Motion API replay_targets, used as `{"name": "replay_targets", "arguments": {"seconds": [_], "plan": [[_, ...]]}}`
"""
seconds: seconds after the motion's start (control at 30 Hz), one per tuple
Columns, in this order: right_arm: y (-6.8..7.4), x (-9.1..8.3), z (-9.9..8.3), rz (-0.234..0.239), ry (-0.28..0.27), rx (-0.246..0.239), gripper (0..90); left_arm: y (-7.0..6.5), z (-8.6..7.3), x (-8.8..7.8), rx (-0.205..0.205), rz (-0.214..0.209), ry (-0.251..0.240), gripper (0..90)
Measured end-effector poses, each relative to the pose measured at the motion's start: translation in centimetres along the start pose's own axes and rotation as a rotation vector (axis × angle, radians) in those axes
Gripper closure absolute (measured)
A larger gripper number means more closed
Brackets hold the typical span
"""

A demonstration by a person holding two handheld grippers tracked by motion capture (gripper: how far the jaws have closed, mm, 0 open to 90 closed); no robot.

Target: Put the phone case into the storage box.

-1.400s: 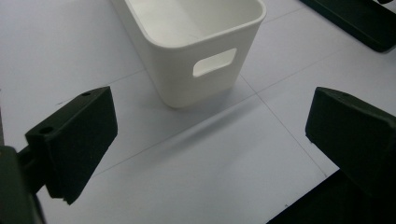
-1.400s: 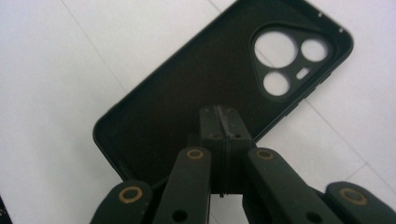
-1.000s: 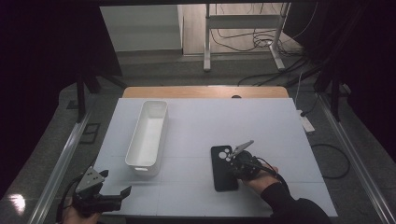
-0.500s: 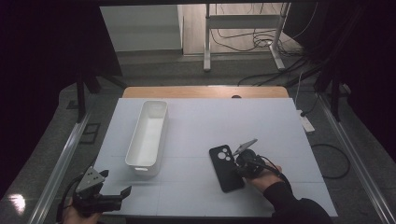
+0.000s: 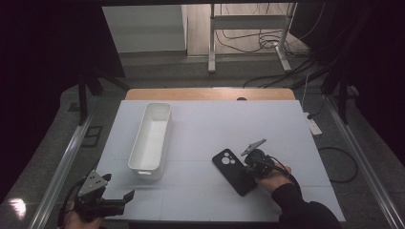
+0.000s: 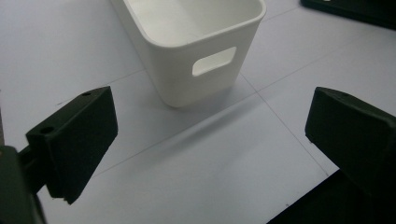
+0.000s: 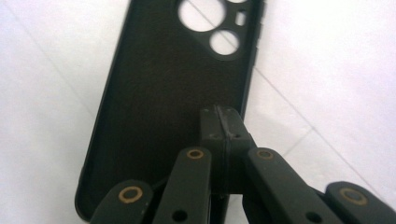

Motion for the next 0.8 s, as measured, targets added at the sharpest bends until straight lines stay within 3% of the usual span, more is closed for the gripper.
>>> {"name": "replay_targets", "arguments": {"seconds": [0.43,0.53,0.67,0.8], "plan": [[-0.5,0.0,0.0,-0.012,0.004,0.013,89.4,0.0,0.0,0.0,0.002,0.002,0.001,3.4],[-0.3,-0.6,0.3,0.0,-0.034,0.019,89.2,0.0,0.0,0.0,0.0,0.001,0.001,3.4],[-0.2,-1.2,0.6,-0.007,-0.061,0.018,82.4,0.0,0.0,0.0,0.0,0.0,0.001,3.5],[-0.5,-1.6,0.6,-0.015,-0.076,0.021,68.2,0.0,0.0,0.0,0.003,0.002,0.002,3.5]]}}
Point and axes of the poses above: each handheld gripper's, and its own axes: x roughly forward along the jaws, z roughly out of its top, y roughly to its left, the point moved 6 cm from there along x, roughly forward along the jaws, and after that the axes turned 9 degrees about x, right-handed, at the moved point
